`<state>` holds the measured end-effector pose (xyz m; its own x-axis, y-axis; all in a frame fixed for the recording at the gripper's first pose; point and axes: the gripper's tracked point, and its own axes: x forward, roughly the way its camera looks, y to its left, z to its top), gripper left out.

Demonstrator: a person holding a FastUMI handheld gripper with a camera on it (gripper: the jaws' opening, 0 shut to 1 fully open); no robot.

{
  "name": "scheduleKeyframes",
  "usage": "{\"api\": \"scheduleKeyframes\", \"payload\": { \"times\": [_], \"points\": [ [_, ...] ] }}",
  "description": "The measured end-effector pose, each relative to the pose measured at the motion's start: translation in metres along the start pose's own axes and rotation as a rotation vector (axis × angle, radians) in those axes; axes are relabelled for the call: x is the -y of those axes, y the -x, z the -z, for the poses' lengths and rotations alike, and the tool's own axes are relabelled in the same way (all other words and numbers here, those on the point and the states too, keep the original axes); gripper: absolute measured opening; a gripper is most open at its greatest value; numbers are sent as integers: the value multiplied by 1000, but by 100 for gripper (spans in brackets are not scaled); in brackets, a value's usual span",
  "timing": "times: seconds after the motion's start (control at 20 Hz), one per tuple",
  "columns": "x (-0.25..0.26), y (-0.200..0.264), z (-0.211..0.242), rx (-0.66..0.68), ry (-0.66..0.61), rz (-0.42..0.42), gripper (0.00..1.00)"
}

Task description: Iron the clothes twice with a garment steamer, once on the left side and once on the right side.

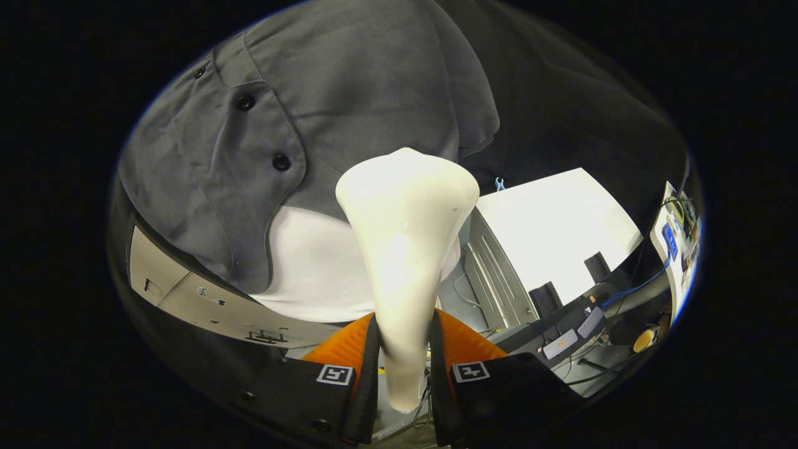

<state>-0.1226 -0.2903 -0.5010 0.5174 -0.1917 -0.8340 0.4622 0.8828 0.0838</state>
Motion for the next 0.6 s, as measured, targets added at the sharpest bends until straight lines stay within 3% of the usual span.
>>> {"api": "scheduleKeyframes", "payload": {
  "times": [0.25,0.6],
  "points": [
    [-6,21,-12,48,-20,2,44],
    [-31,112,-75,243,-17,-13,44]
  ]
}}
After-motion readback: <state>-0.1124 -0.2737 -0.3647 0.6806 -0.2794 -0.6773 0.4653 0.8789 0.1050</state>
